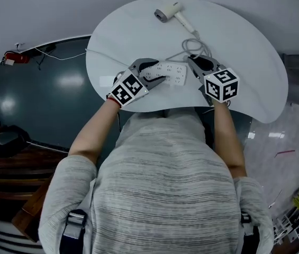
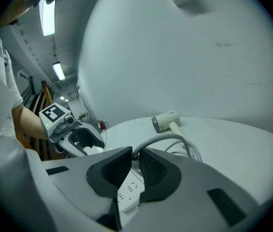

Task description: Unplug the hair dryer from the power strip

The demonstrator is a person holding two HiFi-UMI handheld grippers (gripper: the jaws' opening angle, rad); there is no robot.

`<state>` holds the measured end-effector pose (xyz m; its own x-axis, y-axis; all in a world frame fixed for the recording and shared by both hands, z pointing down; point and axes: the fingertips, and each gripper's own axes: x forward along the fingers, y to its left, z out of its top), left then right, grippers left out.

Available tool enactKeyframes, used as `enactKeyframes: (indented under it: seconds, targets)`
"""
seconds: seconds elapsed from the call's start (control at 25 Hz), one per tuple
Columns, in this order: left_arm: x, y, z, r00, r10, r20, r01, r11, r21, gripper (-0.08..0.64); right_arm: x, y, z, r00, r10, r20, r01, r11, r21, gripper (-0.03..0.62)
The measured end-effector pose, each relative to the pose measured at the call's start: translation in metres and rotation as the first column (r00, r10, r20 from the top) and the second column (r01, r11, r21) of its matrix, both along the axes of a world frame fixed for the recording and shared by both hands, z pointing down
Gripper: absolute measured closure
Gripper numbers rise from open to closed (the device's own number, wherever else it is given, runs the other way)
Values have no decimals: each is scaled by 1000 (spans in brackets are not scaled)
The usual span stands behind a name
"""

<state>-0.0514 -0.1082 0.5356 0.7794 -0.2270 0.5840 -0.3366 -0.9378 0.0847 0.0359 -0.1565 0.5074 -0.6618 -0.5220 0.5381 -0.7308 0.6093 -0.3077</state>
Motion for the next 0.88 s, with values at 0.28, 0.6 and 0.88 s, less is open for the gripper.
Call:
enactKeyframes:
  seconds: [0.28,0.6,0.88]
  targets:
    - [-8,-15,-27,961,-216,-175,209,976,-61,554,-1,-3,26,999,43,-17,-43,999,-8,537]
    - [-6,-15,-29,925,-302,-232,283,953,-111,554,3,-4,35,996,89,-32,-89,996,-5,494]
    - [-8,-20,-40,901,-339,-273,314,940,-133,554,36,5,30,959,280,32,-267,940,-211,472]
